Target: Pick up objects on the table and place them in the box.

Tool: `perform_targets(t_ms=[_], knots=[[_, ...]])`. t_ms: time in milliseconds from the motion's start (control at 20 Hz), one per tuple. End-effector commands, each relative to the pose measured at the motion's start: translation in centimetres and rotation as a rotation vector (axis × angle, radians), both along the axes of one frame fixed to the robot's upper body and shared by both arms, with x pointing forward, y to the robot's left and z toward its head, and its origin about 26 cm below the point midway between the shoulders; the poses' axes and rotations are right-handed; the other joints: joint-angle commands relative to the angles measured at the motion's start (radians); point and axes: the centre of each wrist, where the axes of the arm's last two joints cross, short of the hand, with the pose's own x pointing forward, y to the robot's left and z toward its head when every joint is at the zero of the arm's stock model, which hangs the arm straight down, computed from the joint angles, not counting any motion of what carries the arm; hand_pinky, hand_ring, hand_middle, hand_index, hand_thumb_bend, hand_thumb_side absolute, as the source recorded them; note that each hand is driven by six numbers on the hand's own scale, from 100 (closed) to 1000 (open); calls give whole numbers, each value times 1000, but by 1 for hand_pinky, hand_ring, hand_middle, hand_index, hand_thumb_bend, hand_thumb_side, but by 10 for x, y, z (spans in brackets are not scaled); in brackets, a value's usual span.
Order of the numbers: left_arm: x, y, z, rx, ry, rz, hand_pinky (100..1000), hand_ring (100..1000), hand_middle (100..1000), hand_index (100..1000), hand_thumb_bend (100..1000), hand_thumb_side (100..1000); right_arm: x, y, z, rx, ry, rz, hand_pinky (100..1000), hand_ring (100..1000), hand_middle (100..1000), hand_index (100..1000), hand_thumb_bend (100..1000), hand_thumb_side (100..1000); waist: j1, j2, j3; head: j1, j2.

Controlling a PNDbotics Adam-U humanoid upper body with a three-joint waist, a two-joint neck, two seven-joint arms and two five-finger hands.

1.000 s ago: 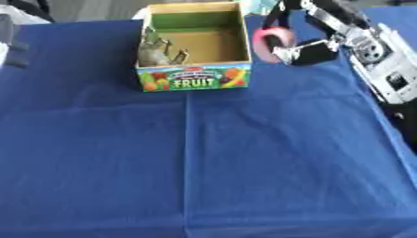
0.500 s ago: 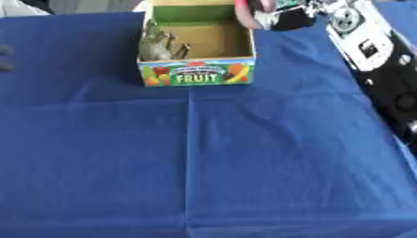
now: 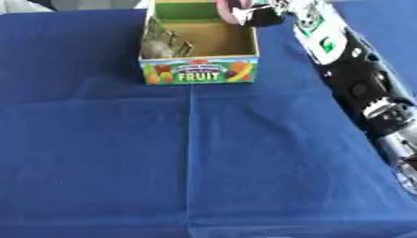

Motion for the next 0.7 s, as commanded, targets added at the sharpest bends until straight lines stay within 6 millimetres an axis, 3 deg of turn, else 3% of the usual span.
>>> perform_targets(t_ms=[50,100,350,700], knots=[[-3,-3,10,6,-41,-23,609,670,693,791,385,627,6,1,3,-14,-21,-36,713,652,537,779,255,104,1,-15,6,-11,5],[-2,-3,10,5,-42,-24,609,670,693,791,385,627,7,2,-1,-26,-15,-44,715,659,546,784,262,112,2,-14,8,-12,5],[-3,-3,9,3,-41,-24,608,670,693,791,384,628,8,10,-14,-110,8,-28,769,782,740,881,472,301,1,-13,10,-7,5],[-3,-3,9,3,-38,-22,608,670,692,791,385,627,8,13,-29,-272,147,33,836,857,826,941,559,373,0,-16,8,-2,5]])
